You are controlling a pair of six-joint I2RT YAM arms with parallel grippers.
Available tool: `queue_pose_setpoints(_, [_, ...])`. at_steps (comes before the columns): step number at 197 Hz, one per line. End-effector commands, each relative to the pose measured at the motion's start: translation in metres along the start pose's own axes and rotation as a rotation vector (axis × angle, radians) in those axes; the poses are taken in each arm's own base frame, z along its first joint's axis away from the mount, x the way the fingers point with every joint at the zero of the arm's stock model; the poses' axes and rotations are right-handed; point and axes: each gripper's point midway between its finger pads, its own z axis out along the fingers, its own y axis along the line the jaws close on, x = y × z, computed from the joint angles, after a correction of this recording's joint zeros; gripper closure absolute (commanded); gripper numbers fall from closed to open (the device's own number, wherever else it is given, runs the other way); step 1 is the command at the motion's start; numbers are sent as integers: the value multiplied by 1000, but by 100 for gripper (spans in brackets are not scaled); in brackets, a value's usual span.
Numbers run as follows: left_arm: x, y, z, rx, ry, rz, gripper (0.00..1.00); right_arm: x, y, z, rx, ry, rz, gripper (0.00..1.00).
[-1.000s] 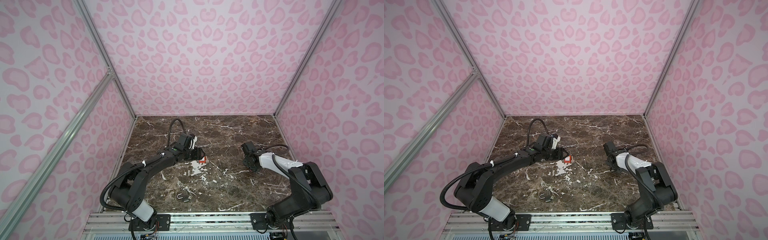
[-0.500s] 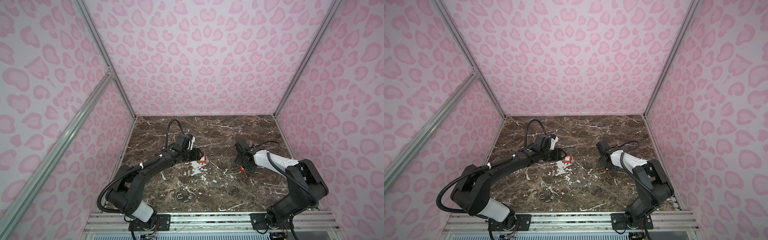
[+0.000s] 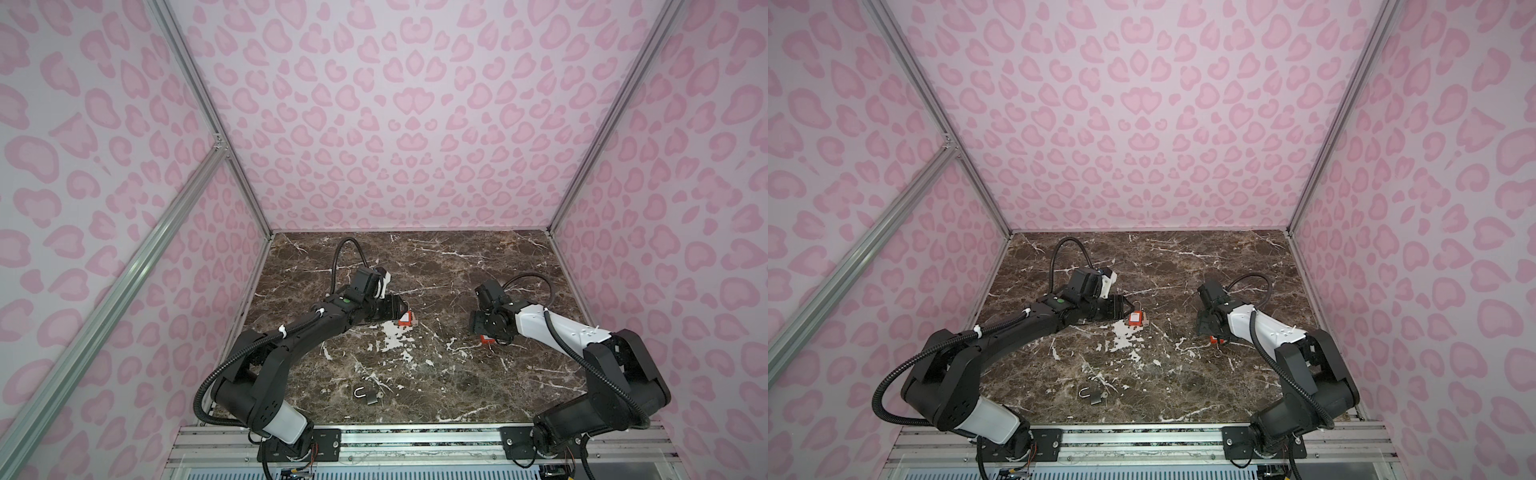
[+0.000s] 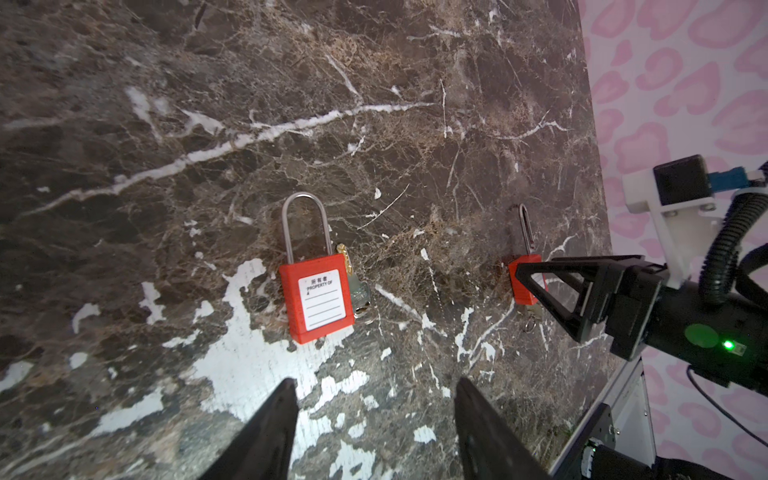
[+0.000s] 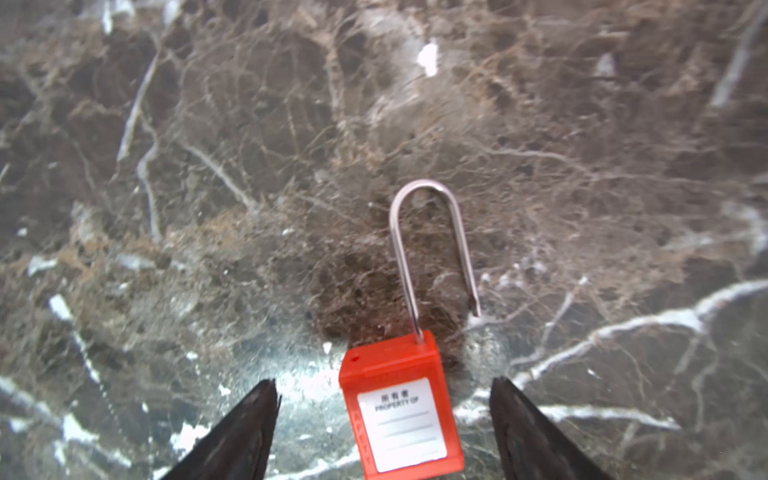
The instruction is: Lock with the key
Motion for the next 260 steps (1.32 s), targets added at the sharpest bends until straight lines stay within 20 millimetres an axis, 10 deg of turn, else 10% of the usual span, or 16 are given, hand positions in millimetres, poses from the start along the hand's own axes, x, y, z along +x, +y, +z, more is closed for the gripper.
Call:
queue_pose_setpoints(1, [-10, -10, -3, 33, -26, 9, 38, 5, 10, 3, -74, 30, -77, 22])
queue_pose_setpoints(191, [-11, -20, 0, 92, -17, -19, 38, 20, -2, 13, 15, 64, -185, 60])
queue_pose_setpoints(260, [-19, -45, 3, 238, -20, -68, 38, -20, 72, -29, -249, -72, -287, 63])
